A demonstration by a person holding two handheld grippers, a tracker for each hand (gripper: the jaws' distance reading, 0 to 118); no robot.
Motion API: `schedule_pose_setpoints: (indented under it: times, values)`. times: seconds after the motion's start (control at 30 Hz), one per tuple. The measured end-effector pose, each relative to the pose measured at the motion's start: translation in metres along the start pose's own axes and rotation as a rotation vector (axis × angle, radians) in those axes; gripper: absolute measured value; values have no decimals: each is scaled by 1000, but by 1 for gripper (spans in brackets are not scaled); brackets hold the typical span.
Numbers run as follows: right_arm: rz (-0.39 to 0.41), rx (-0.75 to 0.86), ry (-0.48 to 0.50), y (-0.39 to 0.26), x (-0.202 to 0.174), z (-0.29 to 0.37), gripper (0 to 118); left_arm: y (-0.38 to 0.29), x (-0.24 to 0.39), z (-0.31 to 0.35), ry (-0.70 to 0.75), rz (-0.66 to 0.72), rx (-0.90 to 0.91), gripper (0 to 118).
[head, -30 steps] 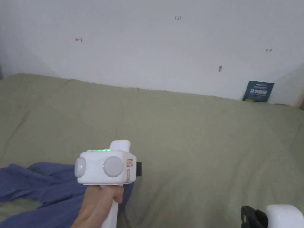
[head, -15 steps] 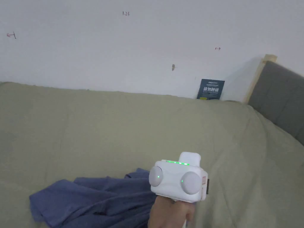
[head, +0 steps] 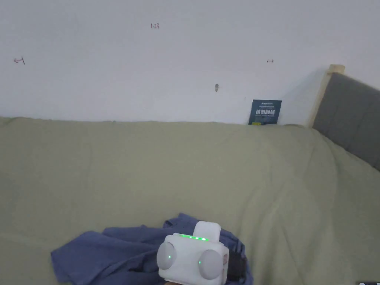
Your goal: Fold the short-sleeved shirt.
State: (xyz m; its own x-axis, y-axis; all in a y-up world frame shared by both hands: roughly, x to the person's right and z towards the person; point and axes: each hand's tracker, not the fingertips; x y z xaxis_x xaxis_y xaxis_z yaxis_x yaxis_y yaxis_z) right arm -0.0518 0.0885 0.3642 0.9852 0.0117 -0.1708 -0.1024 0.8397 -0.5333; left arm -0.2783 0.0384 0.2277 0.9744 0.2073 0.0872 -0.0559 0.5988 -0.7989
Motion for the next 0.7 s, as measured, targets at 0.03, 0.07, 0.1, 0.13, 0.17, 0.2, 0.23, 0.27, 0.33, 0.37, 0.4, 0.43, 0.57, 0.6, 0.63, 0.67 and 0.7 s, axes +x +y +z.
schedule_pose_setpoints:
  times: [0.03, 0.07, 0.1, 0.13, 0.17, 0.2, 0.23, 0.27, 0.33, 0.37, 0.4, 0.43, 0.57, 0.6, 0.63, 0.67, 0.7]
  values:
    - [5, 13, 10, 1, -3, 5, 0, -4, -7, 20, -1, 5, 26, 108]
    - [8, 21, 17, 3, -6, 10, 0, -9, -17, 43, 3, 20, 67, 108]
    - [9, 32, 25, 4, -9, 16, 0, -20, -25, 67, 14, 23, 94, 107]
    - [14, 46, 40, 5, -12, 20, 0, -29, -34, 90, 23, 29, 135, 103]
    - [24, 60, 47, 4, -16, 27, 0, -41, -45, 116, 29, 48, 176, 95]
    - [35, 71, 52, 4, -20, 32, 0, -54, -58, 143, 40, 76, 226, 83]
    - [42, 82, 60, 4, -23, 36, 0, -66, -69, 165, 50, 104, 256, 67]
    - [44, 89, 65, 3, -27, 41, 0, -81, -81, 187, 69, 134, 282, 31]
    - [51, 100, 92, 2, -35, 49, 0, -111, -104, 223, 109, 181, 326, 0]
    - [58, 102, 97, 1, -39, 53, 0, -124, -118, 237, 134, 196, 347, 0]
    - [65, 105, 102, -1, -44, 57, 0, -138, -129, 252, 149, 206, 361, 0]
    - [67, 107, 108, -2, -47, 60, 0, -149, -137, 263, 174, 212, 366, 0]
    - [79, 119, 134, -10, -63, 73, 0, -190, -157, 298, 283, 236, 399, 0]
    - [82, 121, 139, -11, -67, 75, 0, -198, -161, 303, 301, 251, 411, 0]
    - [86, 128, 143, -13, -72, 77, 0, -202, -169, 305, 291, 259, 398, 0]
    - [89, 134, 142, -14, -75, 77, 0, -206, -173, 306, 294, 274, 406, 0]
    - [92, 138, 142, -15, -79, 78, 0, -209, -177, 307, 306, 293, 405, 0]
